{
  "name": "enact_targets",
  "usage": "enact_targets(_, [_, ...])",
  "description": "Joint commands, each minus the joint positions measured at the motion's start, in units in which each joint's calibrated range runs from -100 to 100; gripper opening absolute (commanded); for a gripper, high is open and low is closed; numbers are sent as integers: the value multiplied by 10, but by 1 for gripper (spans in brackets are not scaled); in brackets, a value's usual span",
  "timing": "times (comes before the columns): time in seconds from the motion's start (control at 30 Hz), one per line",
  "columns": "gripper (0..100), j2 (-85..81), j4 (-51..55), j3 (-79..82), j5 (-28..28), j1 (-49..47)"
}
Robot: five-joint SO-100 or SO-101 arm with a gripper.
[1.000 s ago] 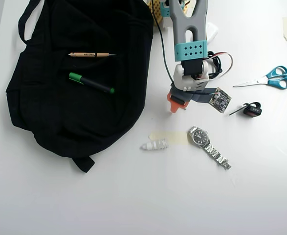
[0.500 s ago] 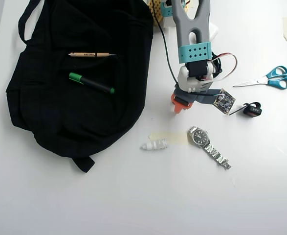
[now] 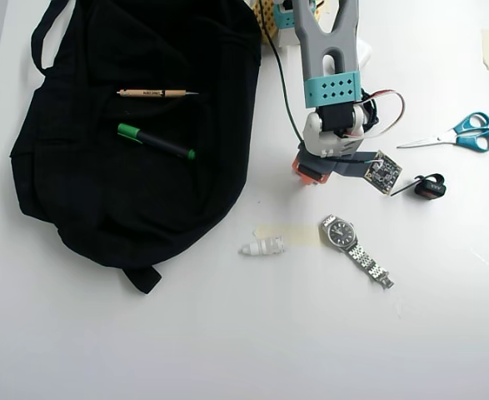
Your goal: Put the usb stick into the black bag
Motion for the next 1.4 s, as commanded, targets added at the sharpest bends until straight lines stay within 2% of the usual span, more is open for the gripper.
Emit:
enact_targets(0.0, [2, -1, 0, -7, 3, -8])
enact_targets(0.33, [2, -9, 10, -6, 2, -9])
enact_targets(0.67, [2, -11, 127, -79, 3, -5])
enact_targets(0.97, [2, -12, 187, -133, 1, -4])
enact_targets(1.27, [2, -12, 279, -245, -5, -2])
enact_targets(1.37, [2, -12, 301, -276, -31, -2])
